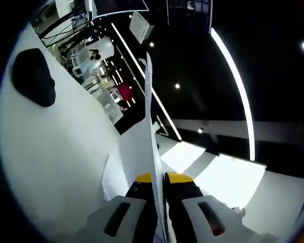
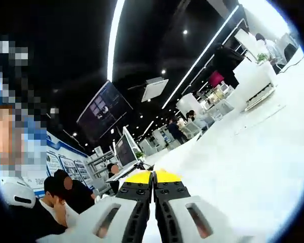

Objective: Organize the stack of printing papers by aligning and flattening the scattered papers on the table

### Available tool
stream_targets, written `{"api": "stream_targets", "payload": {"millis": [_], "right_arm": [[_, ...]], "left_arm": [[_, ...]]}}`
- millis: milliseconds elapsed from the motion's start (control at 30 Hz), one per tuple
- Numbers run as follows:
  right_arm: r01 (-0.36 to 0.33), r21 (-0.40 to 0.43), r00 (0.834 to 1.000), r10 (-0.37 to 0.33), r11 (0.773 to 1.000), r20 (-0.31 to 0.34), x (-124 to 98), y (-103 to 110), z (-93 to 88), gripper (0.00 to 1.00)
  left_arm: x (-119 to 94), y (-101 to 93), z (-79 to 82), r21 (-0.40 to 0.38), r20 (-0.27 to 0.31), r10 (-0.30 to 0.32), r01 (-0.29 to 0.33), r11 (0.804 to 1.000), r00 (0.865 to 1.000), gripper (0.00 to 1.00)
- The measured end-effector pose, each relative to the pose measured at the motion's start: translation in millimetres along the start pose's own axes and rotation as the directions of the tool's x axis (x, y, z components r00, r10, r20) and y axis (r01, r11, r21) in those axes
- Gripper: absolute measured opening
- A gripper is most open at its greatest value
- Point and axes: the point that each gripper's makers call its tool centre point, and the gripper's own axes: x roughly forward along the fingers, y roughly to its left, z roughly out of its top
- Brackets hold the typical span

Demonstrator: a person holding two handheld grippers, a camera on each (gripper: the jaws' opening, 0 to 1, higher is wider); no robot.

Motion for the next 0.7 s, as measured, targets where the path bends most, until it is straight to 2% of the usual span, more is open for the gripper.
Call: {"api": "stream_targets", "payload": {"millis": [67,133,200,267,333,367,433,533,567,667,700], "right_arm": [[-0.017,-0.010,0.999,0.017,1.000,-0.028,3,3,-0.2,0.00],[-0.013,-0.011,1.000,0.012,1.000,-0.028,1,1,-0.6,0.00],[-0.006,0.029,0.999,0.008,1.000,-0.051,-7,-7,-8.3,0.00],[0.081,0.055,0.994,-0.077,0.995,-0.074,-18,-28,-18.4,0.00],[0.143,0.097,0.985,-0.132,0.985,-0.109,-28,-46,-30.1,0.00],[0.195,0.120,0.973,-0.178,0.973,-0.144,-33,-56,-40.0,0.00],[0.264,0.114,0.955,-0.244,0.958,-0.167,-39,-70,-47.6,0.00],[0.346,0.061,0.917,-0.324,0.936,-0.233,-41,-80,-64.6,0.00],[0.361,0.026,0.904,-0.343,0.932,-0.255,-42,-82,-67.9,0.00],[0.407,-0.150,0.839,-0.434,0.901,-0.328,-43,-88,-78.3,0.00],[0.410,-0.182,0.828,-0.448,0.894,-0.338,-42,-88,-79.6,0.00]], "left_arm": [[0,0.8,0.1,-0.005,0.000,0.004,-0.004,1.000,1.000,0.07],[0,1.5,0.4,-0.009,0.002,0.007,-0.007,1.000,1.000,0.07],[0,2.2,0.5,-0.013,0.001,0.008,-0.008,1.000,1.000,0.07],[-1,1.8,0.1,-0.014,0.002,0.010,-0.010,1.000,1.000,0.07],[-1,0.7,-0.4,-0.015,0.001,0.010,-0.010,1.000,1.000,0.07],[-1,1.3,-0.1,-0.015,0.002,0.011,-0.011,1.000,1.000,0.07],[-1,1.6,-0.4,-0.016,0.001,0.013,-0.013,1.000,1.000,0.07],[0,2.3,-0.9,-0.013,-0.001,0.017,-0.017,1.000,1.000,0.07],[0,2.4,-1.0,-0.011,-0.001,0.017,-0.017,1.000,1.000,0.07],[-1,2.5,-1.1,-0.009,-0.002,0.019,-0.019,1.000,1.000,0.07],[-1,2.6,-1.1,-0.008,-0.001,0.019,-0.019,1.000,1.000,0.07]]}}
